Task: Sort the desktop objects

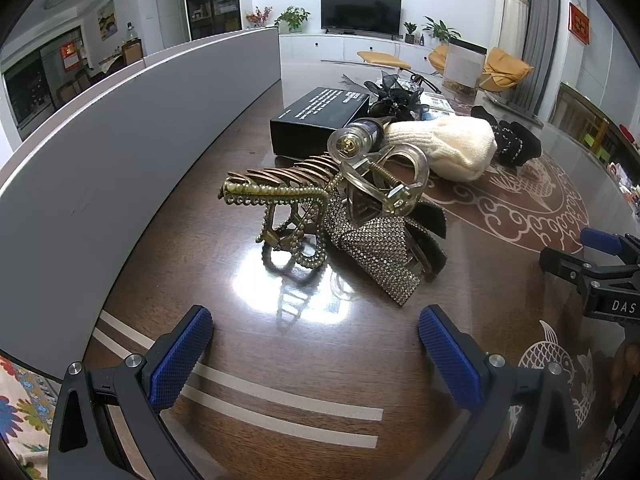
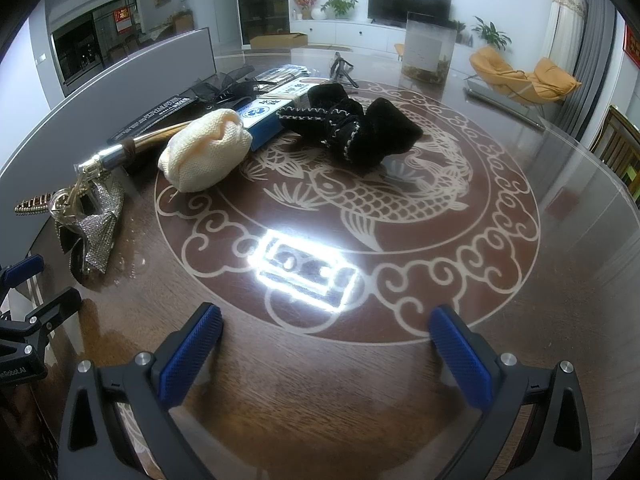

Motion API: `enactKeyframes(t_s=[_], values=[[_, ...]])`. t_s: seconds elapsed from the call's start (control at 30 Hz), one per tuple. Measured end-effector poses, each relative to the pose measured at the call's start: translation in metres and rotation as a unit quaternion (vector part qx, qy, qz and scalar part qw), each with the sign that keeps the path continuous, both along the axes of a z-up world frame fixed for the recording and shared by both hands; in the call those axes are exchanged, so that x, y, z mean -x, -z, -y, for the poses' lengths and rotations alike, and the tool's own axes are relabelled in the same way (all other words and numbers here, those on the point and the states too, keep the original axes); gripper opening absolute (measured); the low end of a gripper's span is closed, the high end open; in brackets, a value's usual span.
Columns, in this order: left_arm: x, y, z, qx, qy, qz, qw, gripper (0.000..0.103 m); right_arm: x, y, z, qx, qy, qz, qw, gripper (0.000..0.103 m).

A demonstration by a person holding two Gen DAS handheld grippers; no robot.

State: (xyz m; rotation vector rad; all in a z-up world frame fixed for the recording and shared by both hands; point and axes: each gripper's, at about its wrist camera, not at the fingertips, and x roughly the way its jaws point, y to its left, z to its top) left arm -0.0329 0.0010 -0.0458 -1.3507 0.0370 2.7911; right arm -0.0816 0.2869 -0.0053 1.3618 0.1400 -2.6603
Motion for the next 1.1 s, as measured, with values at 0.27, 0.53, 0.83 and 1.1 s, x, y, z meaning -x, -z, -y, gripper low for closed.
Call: enactKeyframes(t_s=[0.27, 0.53, 0.83, 1.1], values=[[-0.006, 0.0, 0.015, -0.003, 0.024, 0.013, 0.9996, 0.103, -0.001, 0.0, 0.0, 0.0, 0.0, 0.0, 1.0, 0.103], [-0.005, 0.0, 0.016, -0.003, 0.015, 0.013, 0.9998, 0.103, 0.0, 0.0, 0.0, 0.0, 0.0, 0.0, 1.0, 0.103], [0.026, -0.002, 0.007, -0.004, 0.028, 0.039, 0.9988, 0.103, -0.001, 0.0, 0.0, 0.0, -0.001, 0.0, 1.0, 0.103], [0.025, 0.0, 0.001, 0.0, 0.031, 0.017, 0.9994, 0.103, -0.001, 0.0, 0.0, 0.0, -0.001, 0.0, 1.0, 0.103]])
